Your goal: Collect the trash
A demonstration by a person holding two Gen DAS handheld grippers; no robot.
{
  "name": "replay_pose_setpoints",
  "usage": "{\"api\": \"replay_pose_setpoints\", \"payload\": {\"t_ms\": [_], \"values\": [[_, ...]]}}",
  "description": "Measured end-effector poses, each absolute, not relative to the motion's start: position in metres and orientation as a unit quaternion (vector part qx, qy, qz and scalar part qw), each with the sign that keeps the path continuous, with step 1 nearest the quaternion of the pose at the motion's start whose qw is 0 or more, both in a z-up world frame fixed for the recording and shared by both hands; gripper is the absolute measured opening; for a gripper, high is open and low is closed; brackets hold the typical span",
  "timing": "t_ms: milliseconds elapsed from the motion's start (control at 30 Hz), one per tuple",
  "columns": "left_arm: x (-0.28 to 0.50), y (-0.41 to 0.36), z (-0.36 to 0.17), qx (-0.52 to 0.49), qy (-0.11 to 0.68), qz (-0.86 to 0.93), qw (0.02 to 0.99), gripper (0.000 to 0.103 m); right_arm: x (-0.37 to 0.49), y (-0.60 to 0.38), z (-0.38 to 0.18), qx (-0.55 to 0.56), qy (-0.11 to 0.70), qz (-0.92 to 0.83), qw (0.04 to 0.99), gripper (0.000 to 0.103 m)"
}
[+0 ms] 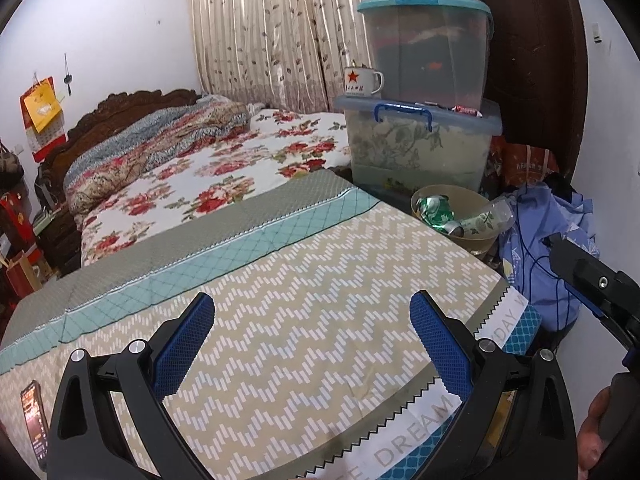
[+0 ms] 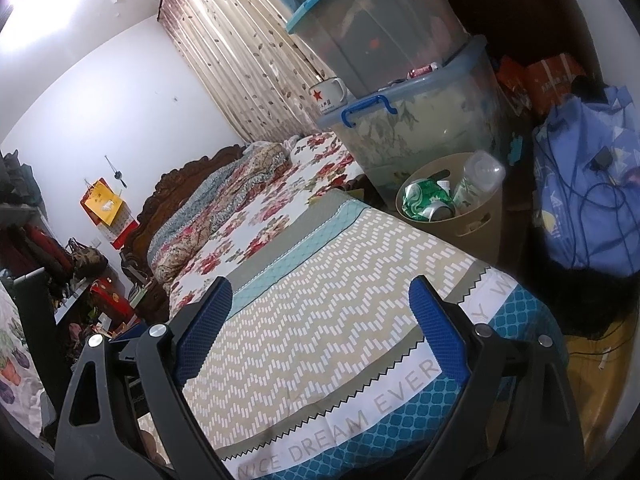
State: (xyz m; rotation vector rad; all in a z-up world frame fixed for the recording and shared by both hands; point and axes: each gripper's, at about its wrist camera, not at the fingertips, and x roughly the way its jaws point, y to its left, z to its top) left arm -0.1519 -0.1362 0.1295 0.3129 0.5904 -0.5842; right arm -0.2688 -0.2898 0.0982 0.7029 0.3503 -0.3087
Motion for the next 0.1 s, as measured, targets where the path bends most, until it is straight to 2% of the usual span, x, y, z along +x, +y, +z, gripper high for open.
{"api": "replay_pose_setpoints", "payload": {"t_ms": [100], "values": [[-0.1490,-0.1367,0.1274,0.151,0.291,-0.280,0.902,0.094,-0.2675,-0.2905,0.0964,0.342,0.173,-0.149,0.911,0.092]]}}
